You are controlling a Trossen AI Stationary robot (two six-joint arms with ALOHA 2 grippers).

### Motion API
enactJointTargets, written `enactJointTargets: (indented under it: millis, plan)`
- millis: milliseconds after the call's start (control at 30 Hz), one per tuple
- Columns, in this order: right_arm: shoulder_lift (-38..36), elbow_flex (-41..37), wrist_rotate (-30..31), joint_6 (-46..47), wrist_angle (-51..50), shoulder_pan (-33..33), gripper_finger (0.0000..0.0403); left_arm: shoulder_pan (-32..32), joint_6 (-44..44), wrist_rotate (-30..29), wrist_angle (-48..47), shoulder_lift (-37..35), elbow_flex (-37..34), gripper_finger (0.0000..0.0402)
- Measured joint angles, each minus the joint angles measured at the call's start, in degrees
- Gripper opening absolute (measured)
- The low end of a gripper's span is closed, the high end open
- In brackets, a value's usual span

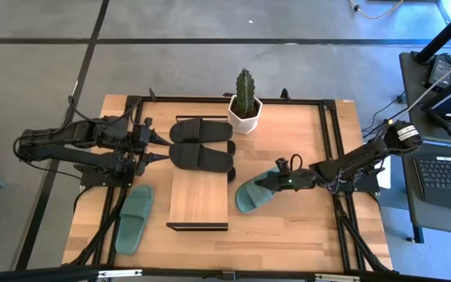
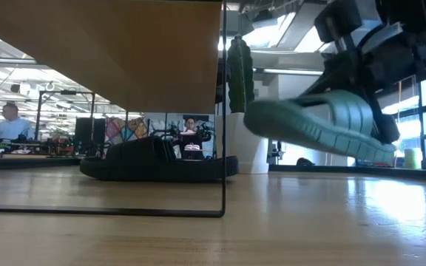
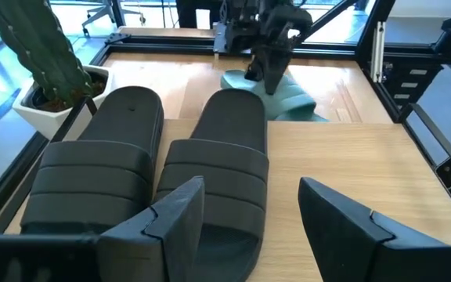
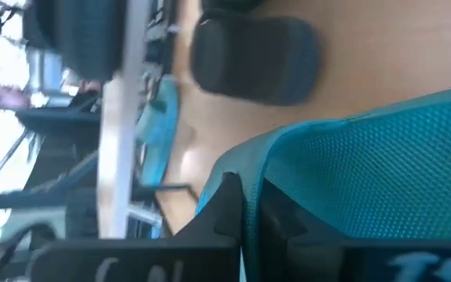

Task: Pick and place slides into the shelf
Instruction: Put the green slides under the shelf

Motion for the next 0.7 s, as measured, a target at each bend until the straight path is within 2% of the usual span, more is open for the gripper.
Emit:
enactJointTargets:
  millis: [133, 300, 400, 600, 700]
  plan:
    - [4.36, 0.75, 3.64, 5.46, 0.0, 0.63, 0.0016, 0.02, -0.53, 0.0, 0.02, 0.0, 0.0, 0.0199]
    - [9.23, 0.88, 5.13, 10.28, 0.47, 0.63, 0.0016, 0.0, -3.32, 0.9, 0.01, 0.0, 0.0, 0.0199]
    - [11.5, 0.89, 7.79, 12.62, 3.48, 0.63, 0.0016, 0.02, -3.43, 0.9, 0.0, 0.0, 0.0, 0.0199]
    - [14.59, 2.09, 12.99, 14.31, 5.97, 0.66, 0.0023, 0.02, -3.36, 0.9, -0.02, 0.0, 0.0, 0.0199]
    - [15.62, 3.42, 13.54, 13.98, 5.13, 0.61, 0.003, 0.02, -3.32, 0.9, -0.03, 0.0, 0.0, 0.0199]
